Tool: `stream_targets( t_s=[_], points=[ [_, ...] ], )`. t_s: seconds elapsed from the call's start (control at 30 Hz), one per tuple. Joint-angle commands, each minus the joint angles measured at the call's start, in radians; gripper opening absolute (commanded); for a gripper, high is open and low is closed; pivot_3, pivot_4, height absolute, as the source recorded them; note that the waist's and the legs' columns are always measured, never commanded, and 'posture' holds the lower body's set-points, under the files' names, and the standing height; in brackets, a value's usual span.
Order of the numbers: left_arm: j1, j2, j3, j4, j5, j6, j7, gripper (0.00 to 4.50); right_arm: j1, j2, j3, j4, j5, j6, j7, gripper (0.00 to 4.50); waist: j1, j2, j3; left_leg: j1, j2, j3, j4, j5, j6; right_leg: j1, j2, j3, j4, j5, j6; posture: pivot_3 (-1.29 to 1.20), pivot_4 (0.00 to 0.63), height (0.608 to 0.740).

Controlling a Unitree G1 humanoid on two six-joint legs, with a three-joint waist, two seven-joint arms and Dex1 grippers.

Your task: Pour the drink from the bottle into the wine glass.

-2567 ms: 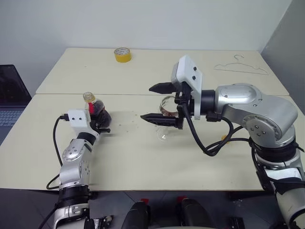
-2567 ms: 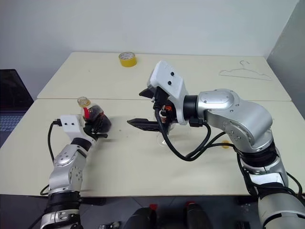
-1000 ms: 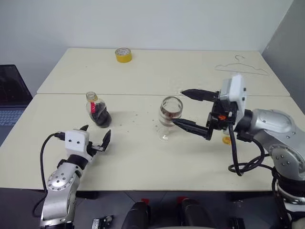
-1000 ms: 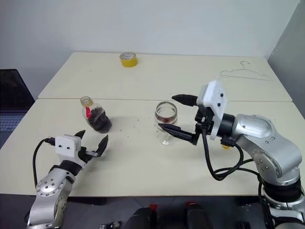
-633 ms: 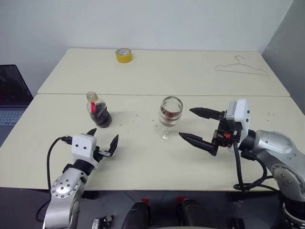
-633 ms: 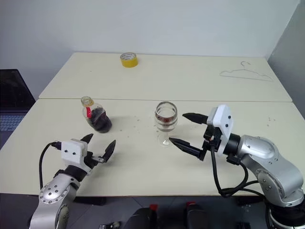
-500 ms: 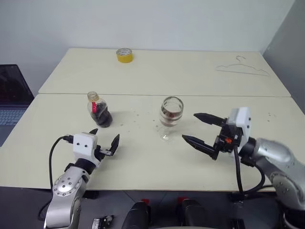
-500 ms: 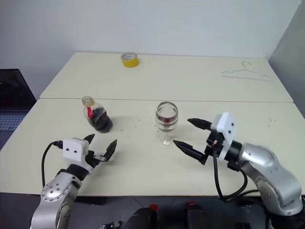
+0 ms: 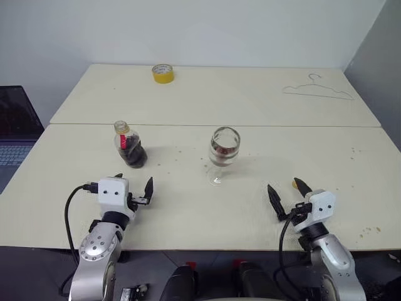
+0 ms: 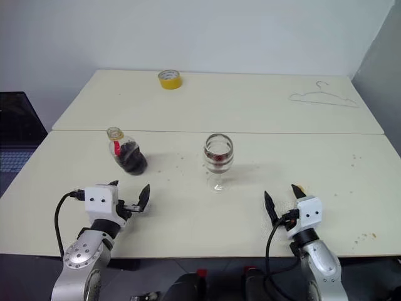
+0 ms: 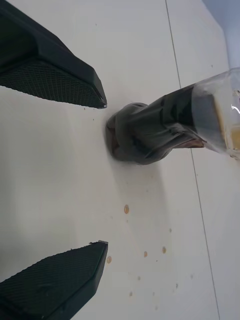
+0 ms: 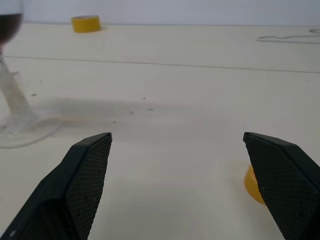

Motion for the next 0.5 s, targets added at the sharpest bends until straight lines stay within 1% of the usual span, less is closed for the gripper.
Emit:
stream_targets(
  t_s=[0.03, 0.2, 0.33, 0.5],
  points=[
    [0.000, -0.006, -0.026, -0.010, 0.004, -0.050, -0.022, 4.48, -0.016, 0.018, -0.039, 0.034, 0.007, -0.039, -0.043, 4.50, 0.000, 0.000, 0.000, 0.000, 0.000, 0.000, 0.000, 0.000, 0.000, 0.000, 0.000, 0.000, 0.000, 0.000, 0.000, 0.00, 0.150, 0.740],
    [-0.009, -0.004, -0.043, 0.031, 0.018, -0.113, -0.036, 4.48, -0.042, 0.028, -0.062, 0.078, 0.032, -0.045, -0.054, 4.50, -0.001, 0.001, 0.000, 0.000, 0.000, 0.000, 0.000, 0.000, 0.000, 0.000, 0.000, 0.000, 0.000, 0.000, 0.000, 0.00, 0.150, 0.740],
    [-0.017, -0.010, -0.044, 0.051, 0.025, -0.145, -0.034, 4.48, -0.023, 0.035, -0.050, 0.071, 0.050, -0.049, -0.040, 4.50, -0.002, 0.001, 0.000, 0.000, 0.000, 0.000, 0.000, 0.000, 0.000, 0.000, 0.000, 0.000, 0.000, 0.000, 0.000, 0.00, 0.150, 0.740],
    [-0.015, -0.019, -0.043, 0.065, 0.023, -0.156, -0.031, 4.48, -0.024, 0.035, -0.030, 0.046, 0.034, -0.033, -0.051, 4.50, -0.003, 0.001, 0.000, 0.000, 0.000, 0.000, 0.000, 0.000, 0.000, 0.000, 0.000, 0.000, 0.000, 0.000, 0.000, 0.00, 0.150, 0.740]
  ],
)
